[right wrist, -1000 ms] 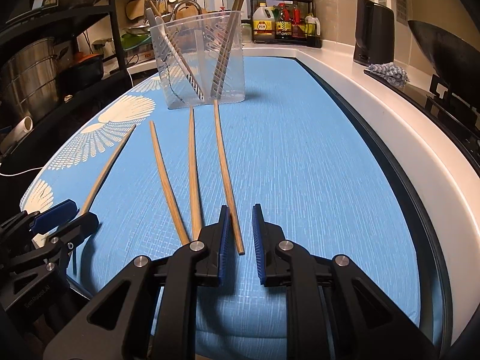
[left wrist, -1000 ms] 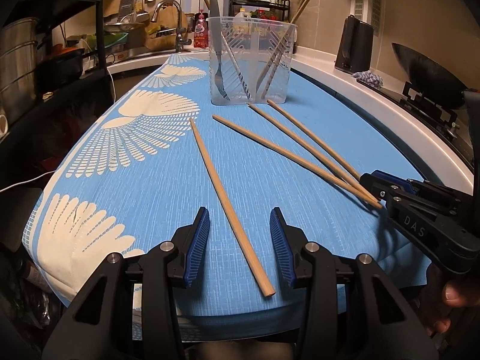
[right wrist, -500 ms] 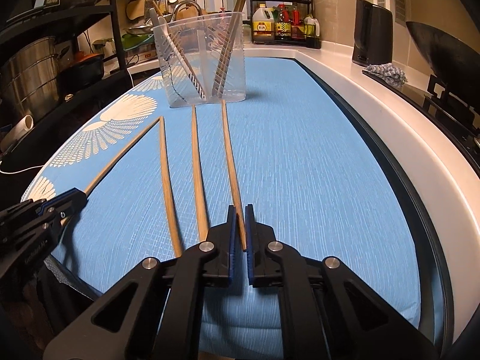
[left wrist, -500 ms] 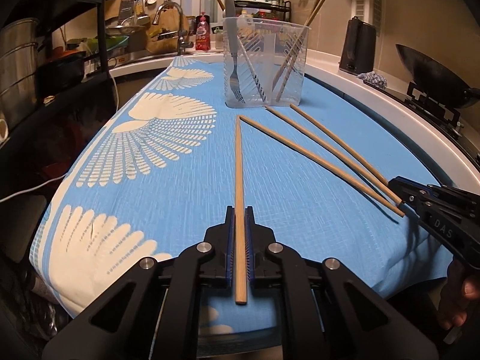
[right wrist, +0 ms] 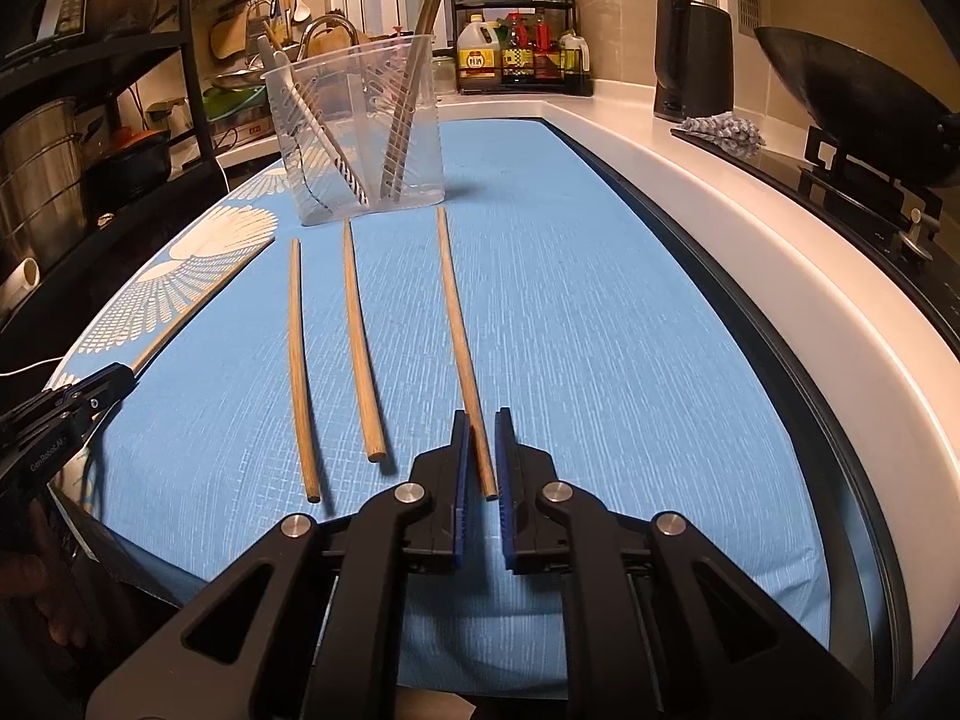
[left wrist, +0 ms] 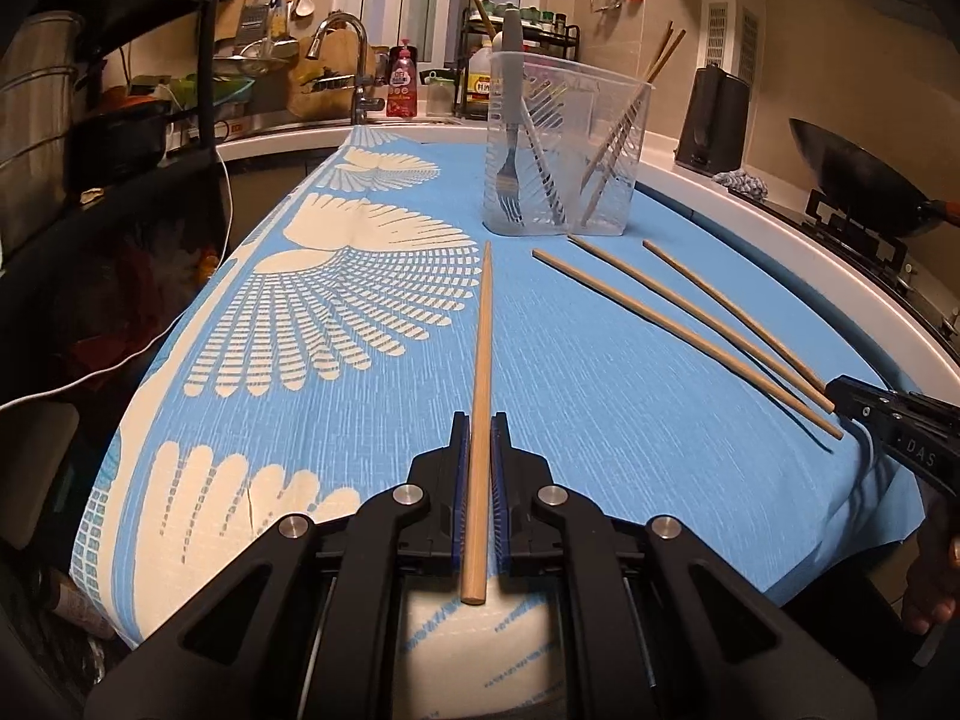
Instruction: Organize utensils
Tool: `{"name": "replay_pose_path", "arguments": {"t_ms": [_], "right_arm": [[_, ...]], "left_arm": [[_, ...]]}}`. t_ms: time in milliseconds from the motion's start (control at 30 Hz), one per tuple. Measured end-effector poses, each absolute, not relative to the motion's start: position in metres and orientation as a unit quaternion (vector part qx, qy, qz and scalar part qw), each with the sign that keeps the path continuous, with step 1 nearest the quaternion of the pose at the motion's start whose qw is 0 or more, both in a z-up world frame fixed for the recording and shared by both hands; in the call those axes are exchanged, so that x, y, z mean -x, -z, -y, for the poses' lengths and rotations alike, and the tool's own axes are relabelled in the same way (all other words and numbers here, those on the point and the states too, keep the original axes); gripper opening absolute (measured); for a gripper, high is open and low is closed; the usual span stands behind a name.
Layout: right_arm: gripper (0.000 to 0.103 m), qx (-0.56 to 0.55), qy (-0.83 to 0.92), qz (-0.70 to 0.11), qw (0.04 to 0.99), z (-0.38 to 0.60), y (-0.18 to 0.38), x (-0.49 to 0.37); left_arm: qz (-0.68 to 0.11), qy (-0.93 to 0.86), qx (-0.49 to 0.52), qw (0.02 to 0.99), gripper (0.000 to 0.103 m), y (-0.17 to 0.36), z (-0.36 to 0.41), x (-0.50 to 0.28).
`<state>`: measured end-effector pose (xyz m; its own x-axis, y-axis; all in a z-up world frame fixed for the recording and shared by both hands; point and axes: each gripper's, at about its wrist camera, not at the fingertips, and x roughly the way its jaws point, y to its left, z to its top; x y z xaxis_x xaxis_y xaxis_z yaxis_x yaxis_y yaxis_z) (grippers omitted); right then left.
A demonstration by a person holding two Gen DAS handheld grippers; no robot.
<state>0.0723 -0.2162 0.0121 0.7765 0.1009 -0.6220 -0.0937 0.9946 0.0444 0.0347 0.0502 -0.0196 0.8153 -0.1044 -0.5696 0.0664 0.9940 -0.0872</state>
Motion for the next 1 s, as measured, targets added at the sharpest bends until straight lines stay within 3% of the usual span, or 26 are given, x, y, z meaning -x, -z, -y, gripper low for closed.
{"name": "replay_pose_path", "arguments": {"t_ms": [500, 633, 1000], "right_arm": [[0.012, -0.004, -0.067, -0.327, 0.943, 0.214, -0.012, -0.072], [0.007, -0.004, -0.070, -0.326, 0.943, 0.214, -0.011, -0.072], [0.005, -0.020, -0.041, -0.319, 0.947, 0.225, -0.011, -0.070]], "left_arm": [[-0.272, 0.025, 0.028, 0.962, 0.008, 0.024, -0.044, -0.016], [-0.271, 0.025, 0.029, 0.962, 0.008, 0.025, -0.045, -0.016], [-0.266, 0.025, 0.026, 0.963, 0.007, 0.024, -0.045, -0.012]]}}
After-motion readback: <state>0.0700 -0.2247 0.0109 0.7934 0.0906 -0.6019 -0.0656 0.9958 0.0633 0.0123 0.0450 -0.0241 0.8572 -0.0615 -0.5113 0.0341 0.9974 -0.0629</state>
